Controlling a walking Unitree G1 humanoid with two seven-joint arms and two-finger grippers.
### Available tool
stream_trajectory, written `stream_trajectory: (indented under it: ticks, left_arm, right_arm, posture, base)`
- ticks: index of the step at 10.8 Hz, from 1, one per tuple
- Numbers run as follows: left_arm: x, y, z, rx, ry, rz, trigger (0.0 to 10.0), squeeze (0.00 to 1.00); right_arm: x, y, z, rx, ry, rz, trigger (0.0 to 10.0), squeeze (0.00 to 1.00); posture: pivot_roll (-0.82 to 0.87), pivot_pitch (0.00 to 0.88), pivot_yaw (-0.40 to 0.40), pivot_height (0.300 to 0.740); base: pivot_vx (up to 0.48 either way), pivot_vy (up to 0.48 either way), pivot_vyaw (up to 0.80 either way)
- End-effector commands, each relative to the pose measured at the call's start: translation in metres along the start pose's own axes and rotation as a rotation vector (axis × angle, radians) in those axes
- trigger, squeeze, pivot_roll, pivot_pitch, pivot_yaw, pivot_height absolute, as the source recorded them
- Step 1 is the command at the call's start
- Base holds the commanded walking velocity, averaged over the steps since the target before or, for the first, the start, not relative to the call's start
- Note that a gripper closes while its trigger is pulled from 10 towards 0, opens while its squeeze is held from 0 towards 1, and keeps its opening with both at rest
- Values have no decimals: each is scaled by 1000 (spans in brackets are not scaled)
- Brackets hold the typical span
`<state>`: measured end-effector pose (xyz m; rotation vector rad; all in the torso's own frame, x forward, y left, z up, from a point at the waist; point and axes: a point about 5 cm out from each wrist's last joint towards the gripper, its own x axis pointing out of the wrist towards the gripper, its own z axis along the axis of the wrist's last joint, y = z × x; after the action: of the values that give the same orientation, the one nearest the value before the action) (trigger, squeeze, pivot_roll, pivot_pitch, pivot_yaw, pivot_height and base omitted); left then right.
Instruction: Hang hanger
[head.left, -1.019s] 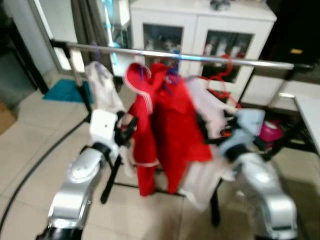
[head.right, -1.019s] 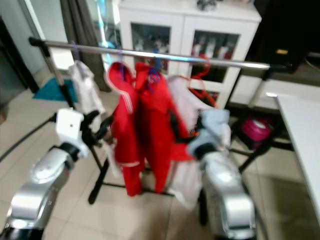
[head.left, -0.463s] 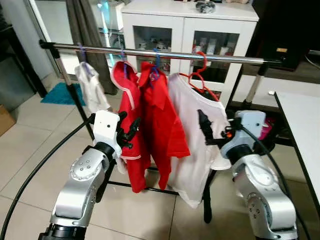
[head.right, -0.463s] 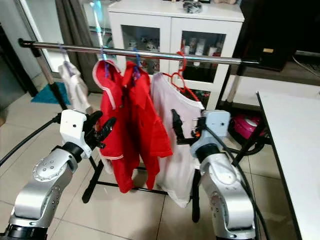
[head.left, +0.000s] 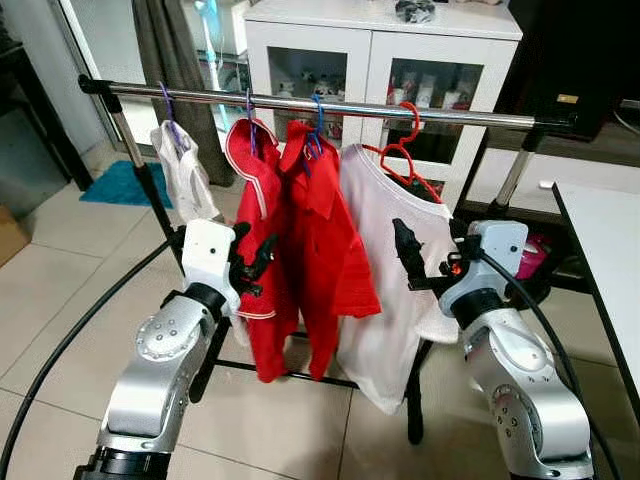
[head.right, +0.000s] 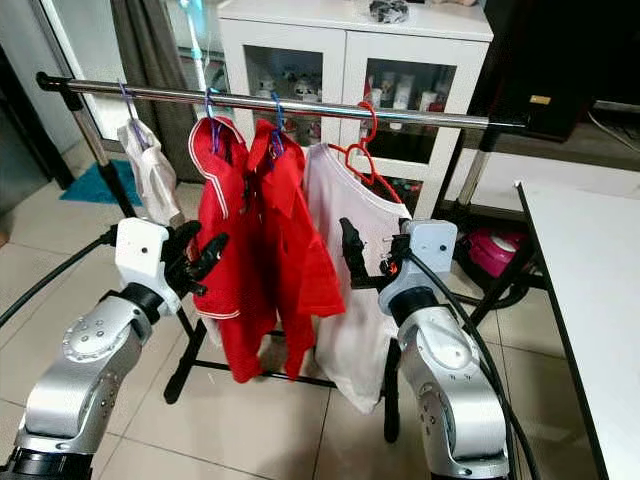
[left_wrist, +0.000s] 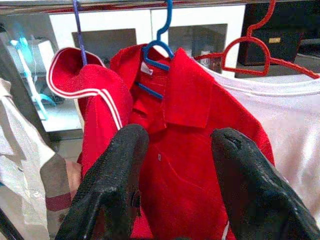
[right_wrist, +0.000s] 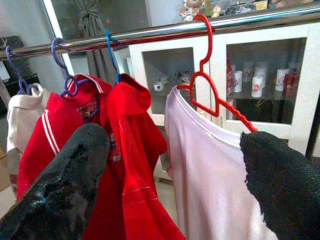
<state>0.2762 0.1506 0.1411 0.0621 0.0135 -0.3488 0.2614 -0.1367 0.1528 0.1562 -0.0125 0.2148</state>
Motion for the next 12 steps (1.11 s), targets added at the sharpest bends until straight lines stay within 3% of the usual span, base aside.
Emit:
stream_trajectory:
  ticks: [1, 4, 6, 12]
  left_arm:
    - [3, 1, 5, -1, -12, -1, 10000, 0]
    - [3, 1, 6, -11, -16, -2, 10000, 0]
    - [3, 1, 6, -12, -17, -7, 10000, 0]
    - [3, 0, 4, -17, -1, -32, 10000, 0]
  right_arm:
    - [2, 0, 2, -9, -15, -2, 10000, 0]
    - [3, 4, 1, -98, 10, 33, 10000, 0]
    - [4, -2, 3, -42, -17, -24, 10000, 0]
    - [5, -10, 6, -90, -37, -86, 10000, 0]
  posture:
    - [-101, 0, 32, 740]
    - [-103, 0, 33, 740]
    - [-102, 0, 34, 740]
    - [-105, 0, 37, 740]
  base:
    - [255, 0, 0]
    - [286, 0, 267]
    - [307, 0, 400]
    - [308, 0, 0]
